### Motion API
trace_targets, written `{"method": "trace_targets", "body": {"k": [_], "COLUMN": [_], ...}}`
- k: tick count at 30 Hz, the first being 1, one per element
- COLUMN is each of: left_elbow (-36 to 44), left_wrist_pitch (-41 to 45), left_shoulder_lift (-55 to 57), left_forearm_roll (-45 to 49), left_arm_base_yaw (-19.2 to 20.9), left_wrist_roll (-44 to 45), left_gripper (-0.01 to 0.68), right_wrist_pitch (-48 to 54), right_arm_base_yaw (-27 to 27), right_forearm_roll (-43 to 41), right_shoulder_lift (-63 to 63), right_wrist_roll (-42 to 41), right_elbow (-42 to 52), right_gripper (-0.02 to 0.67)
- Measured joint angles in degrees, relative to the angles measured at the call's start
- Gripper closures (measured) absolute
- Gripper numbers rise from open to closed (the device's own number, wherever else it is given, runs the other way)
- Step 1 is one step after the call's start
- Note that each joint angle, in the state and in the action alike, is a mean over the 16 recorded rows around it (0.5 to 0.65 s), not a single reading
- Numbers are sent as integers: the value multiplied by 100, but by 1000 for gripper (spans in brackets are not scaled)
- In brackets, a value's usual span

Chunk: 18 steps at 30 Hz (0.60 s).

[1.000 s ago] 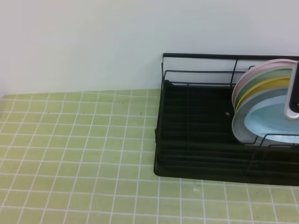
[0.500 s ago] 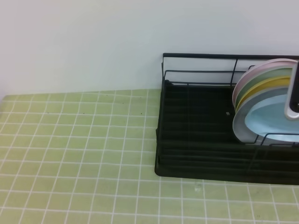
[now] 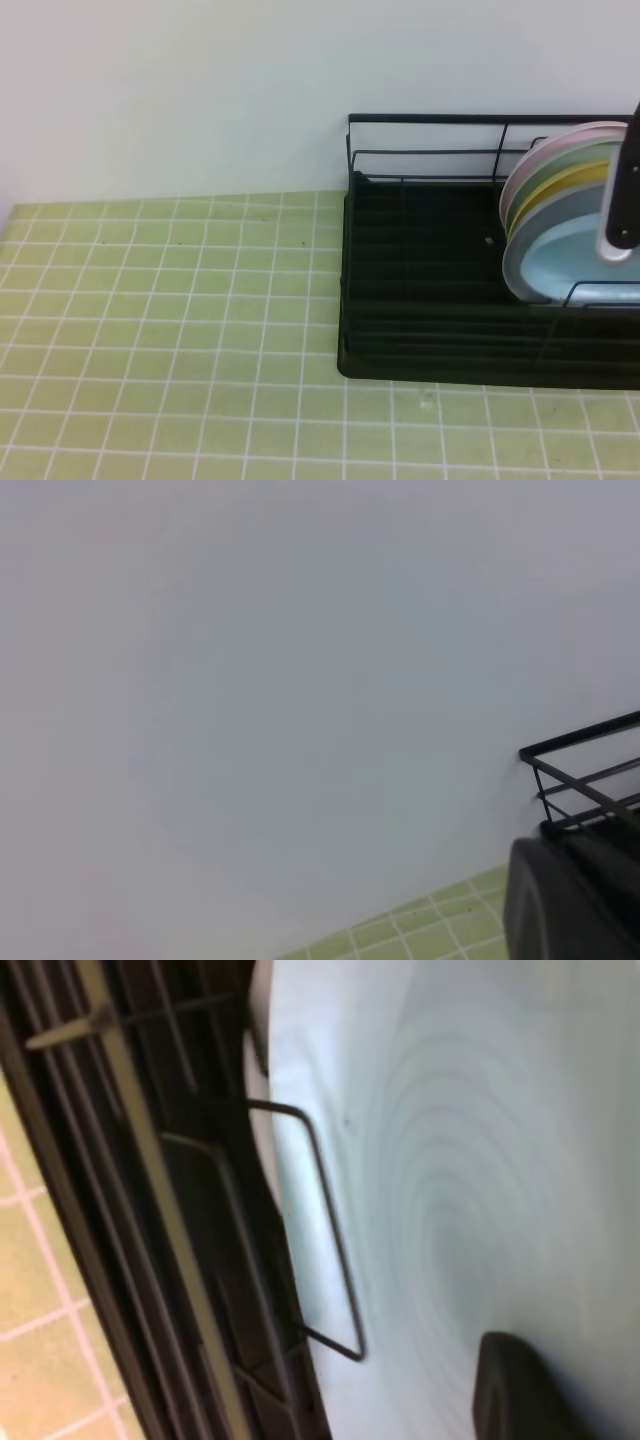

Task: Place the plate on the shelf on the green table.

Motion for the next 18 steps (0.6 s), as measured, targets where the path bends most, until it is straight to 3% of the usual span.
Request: {"method": "trace_targets", "body": {"k": [10, 18], "left_elbow": [18, 18], "left_wrist_pitch": [-59, 37], "left_shoulder_lift": [0, 0], "left_forearm_roll": [-9, -117], "left_arm_base_yaw": [0, 0], "left_wrist_roll": [0, 6], "left_gripper": [674, 675], "right_wrist_pitch": [-643, -609], "right_arm_base_yaw": [0, 0], "right_forearm_roll": [12, -53], "right_shoulder_lift": [235, 248], "right_wrist_roll": [90, 239], "right_elbow": [0, 0], "right_gripper": [367, 289]}}
